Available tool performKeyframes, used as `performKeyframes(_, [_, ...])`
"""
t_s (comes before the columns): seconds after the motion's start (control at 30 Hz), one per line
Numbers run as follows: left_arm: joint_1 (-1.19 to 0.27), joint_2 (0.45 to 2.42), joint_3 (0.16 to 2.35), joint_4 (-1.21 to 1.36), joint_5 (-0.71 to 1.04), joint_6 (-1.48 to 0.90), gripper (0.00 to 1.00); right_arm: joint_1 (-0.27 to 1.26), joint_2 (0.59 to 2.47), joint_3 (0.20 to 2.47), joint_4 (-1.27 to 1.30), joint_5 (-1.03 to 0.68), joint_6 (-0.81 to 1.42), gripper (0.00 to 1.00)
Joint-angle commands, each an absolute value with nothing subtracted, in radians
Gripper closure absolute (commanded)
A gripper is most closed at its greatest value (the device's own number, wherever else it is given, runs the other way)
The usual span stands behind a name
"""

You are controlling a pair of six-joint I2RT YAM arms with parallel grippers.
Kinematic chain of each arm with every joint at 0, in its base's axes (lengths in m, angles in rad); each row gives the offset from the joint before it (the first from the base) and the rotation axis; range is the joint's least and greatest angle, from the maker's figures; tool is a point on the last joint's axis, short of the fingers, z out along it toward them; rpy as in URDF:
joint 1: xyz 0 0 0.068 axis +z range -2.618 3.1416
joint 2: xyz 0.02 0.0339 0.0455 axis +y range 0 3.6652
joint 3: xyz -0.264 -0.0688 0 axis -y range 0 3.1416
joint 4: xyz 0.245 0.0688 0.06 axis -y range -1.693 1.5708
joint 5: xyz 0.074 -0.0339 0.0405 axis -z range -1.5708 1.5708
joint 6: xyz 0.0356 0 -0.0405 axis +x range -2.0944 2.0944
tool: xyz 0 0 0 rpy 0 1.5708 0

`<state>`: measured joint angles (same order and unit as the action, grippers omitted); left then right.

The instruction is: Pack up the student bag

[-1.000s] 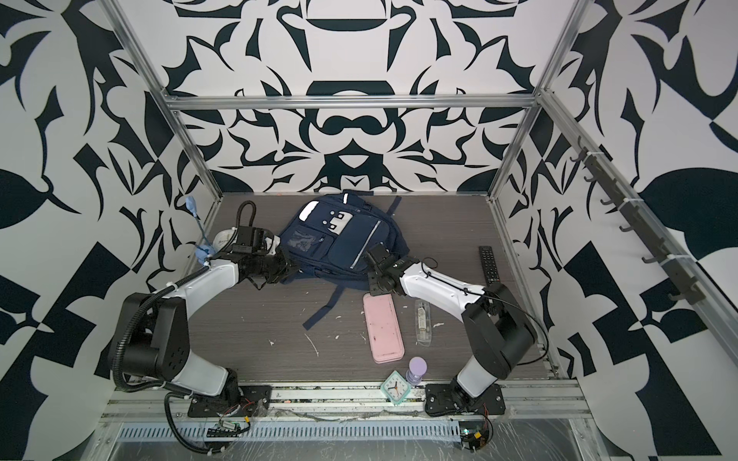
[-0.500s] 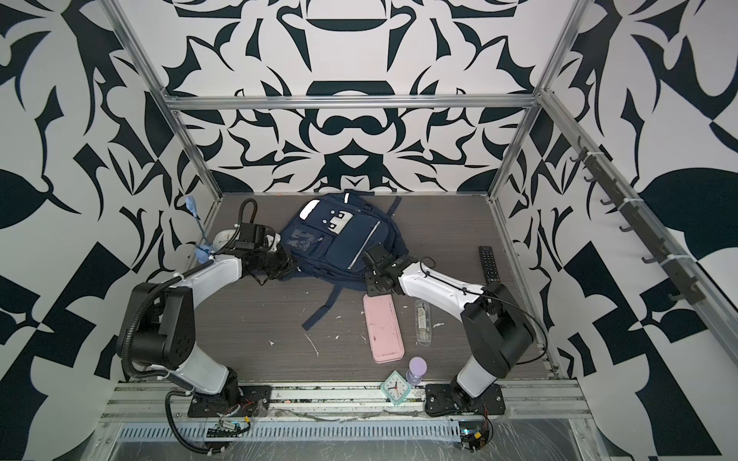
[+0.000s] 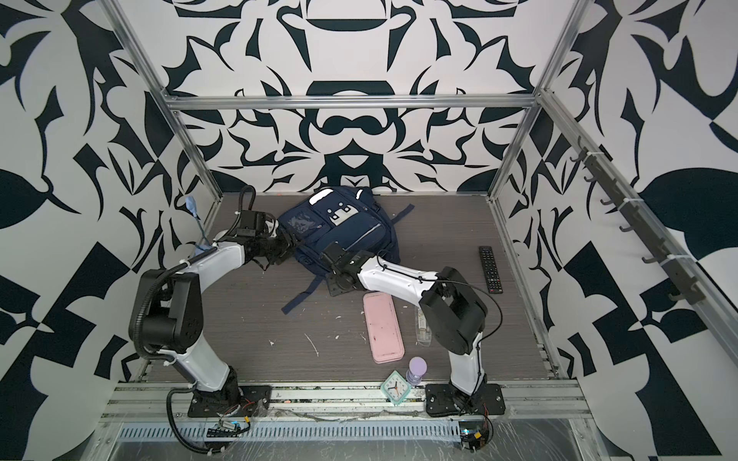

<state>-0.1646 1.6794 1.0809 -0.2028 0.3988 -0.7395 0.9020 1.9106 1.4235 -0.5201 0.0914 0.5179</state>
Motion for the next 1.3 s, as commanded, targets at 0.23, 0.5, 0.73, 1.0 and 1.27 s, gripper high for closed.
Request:
performKeyframes(0.23, [-0.225,1.407,0.847,-0.336,0.357,-0.666,0.29,0.957,1.962,1.537,-0.520,0.033,0.494,1.00])
performKeyframes(0.5, [-0.303,1.478,0.766,-0.185,0.349,-0.778,0.36,0.984,1.964,1.568,-0.520,0.017,0.494,1.00])
performKeyframes(0.73, [-0.313,1.575,0.793,-0.119,0.376,-0.811,0.49,1.006,1.937,1.555,-0.534,0.038,0.482,1.00])
performKeyframes(1.0, [-0.313,1.597,0.825,-0.128,0.377,-0.795,0.92,1.003,1.887,1.494,-0.591,0.138,0.437,1.00])
performKeyframes(1.27, [-0.285,1.580,0.830,-0.162,0.365,-0.752,1.00,0.964,1.793,1.377,-0.609,0.184,0.428,1.00])
